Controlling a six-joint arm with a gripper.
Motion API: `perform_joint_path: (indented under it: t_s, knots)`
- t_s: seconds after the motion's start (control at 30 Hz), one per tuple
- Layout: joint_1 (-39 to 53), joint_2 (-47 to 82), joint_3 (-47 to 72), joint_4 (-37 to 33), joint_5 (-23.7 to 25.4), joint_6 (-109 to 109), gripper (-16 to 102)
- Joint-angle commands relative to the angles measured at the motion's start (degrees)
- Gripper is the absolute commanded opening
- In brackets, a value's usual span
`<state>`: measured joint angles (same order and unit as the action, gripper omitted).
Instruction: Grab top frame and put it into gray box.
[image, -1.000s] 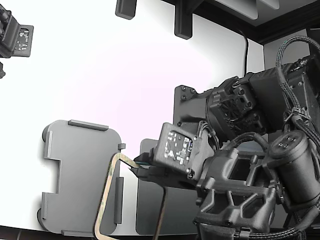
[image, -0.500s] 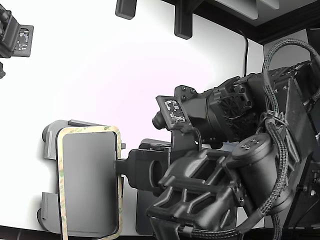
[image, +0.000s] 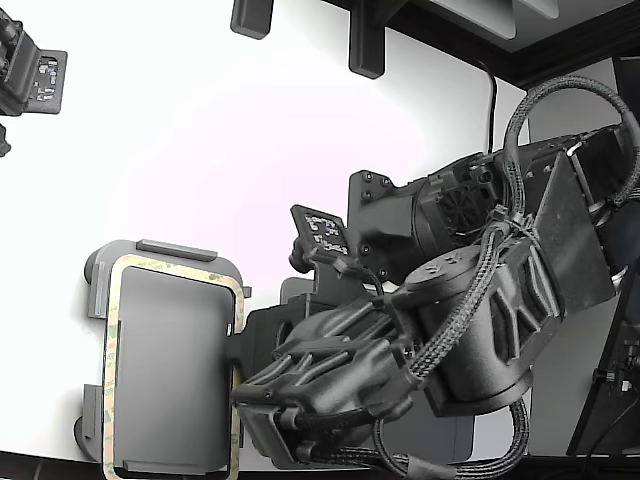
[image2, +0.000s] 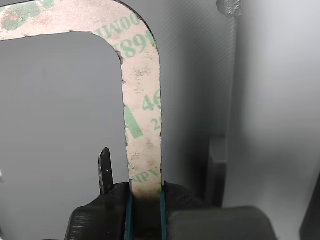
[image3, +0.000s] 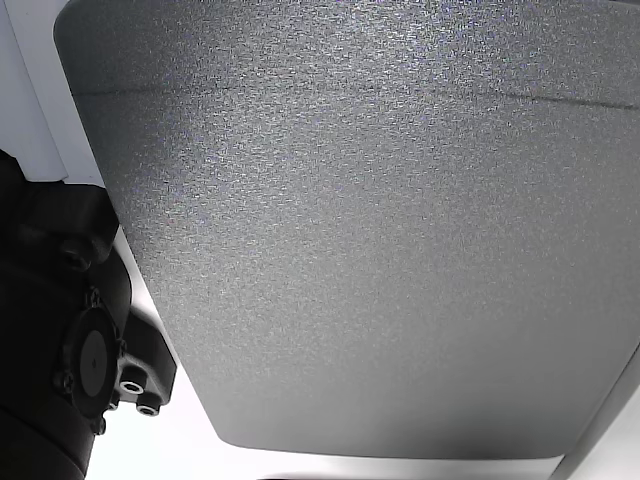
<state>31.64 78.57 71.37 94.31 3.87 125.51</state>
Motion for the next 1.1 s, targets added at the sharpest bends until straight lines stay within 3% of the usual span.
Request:
perform_joint_path:
  t_s: [0.0,1.07]
  knots:
    - [-1.23,0.79,-1.14,0.70,-0.44,-0.26,-12]
    - [-2.72,-1.23,1.85,0.70,-0.97,-1.93,-12]
